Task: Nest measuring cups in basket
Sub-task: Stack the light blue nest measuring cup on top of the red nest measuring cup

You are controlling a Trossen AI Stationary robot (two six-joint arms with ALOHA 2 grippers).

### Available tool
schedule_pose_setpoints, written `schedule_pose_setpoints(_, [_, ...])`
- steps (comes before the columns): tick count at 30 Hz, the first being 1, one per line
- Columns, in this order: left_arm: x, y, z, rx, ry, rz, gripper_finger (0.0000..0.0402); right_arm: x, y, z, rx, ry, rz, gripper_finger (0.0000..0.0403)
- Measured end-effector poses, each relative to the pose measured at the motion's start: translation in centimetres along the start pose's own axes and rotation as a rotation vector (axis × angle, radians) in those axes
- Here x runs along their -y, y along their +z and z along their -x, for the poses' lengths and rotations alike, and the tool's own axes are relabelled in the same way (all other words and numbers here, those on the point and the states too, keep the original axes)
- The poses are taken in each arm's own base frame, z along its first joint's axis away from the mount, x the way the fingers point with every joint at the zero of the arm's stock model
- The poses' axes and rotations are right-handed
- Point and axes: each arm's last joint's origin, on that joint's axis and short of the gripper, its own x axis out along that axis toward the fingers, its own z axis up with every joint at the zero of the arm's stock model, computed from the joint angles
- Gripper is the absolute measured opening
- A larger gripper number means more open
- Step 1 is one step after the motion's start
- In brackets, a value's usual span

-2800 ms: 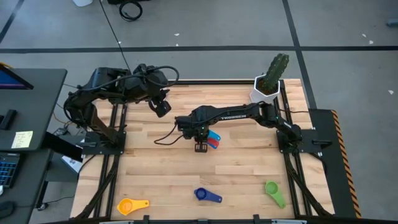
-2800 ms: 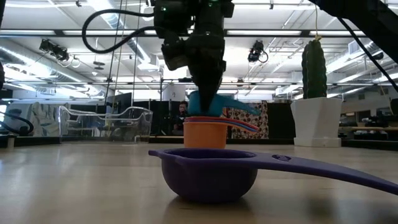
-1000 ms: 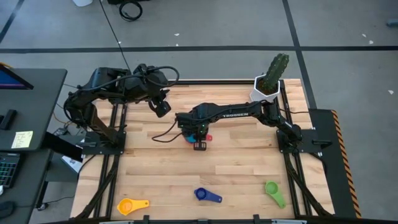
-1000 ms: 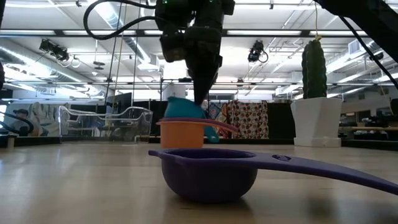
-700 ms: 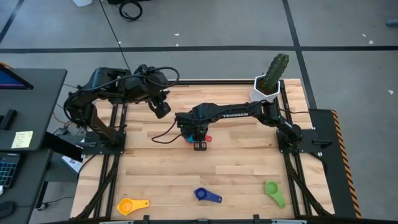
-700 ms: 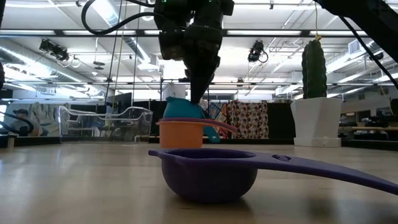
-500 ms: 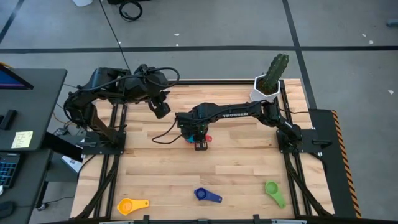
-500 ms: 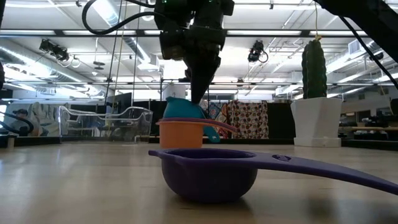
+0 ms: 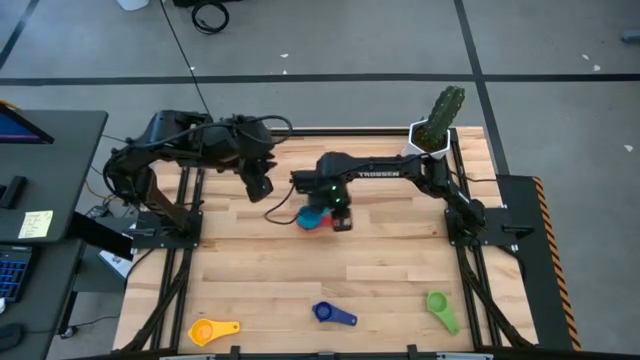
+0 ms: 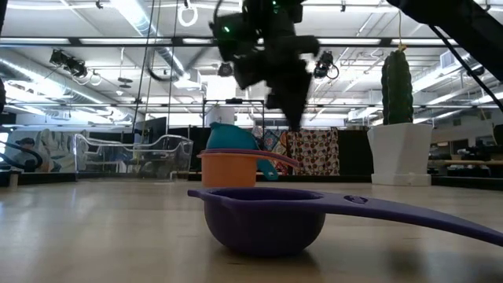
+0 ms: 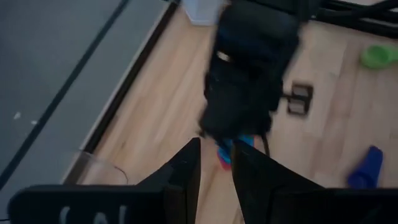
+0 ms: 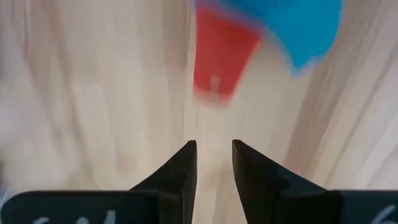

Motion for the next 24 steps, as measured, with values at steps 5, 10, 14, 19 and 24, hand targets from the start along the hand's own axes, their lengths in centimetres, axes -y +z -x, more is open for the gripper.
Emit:
schedule_pose_setpoints(5, [1.5, -1.1, -2.0, -0.097, -0.003, 0.003, 0.0093, 0.5, -1.5, 2.6, 0.09, 0.133, 0.065, 0.0105])
schedule_pose_setpoints(10, [3.5, -2.9, -4.4, -0.221, -0.007, -0.042, 0.0093, -0.5, -4.7, 7.7, 0.25, 0.131, 0.114, 0.0105])
schedule_pose_setpoints(14, [4.8, -4.6, -6.4, -0.313, 0.015, -0.105, 0.0093, -1.6, -8.9, 12.2, 0.369, -0.001, 0.097, 0.0105])
schedule_pose_setpoints(19, [6.0, -6.2, -9.4, -0.36, 0.01, -0.187, 0.0093, -3.7, -15.1, 17.0, 0.537, -0.116, 0.036, 0.0104])
schedule_pose_setpoints(24, [7.1, -7.6, -13.3, -0.326, -0.016, -0.239, 0.0093, -5.8, -21.0, 20.0, 0.69, -0.211, -0.044, 0.0103])
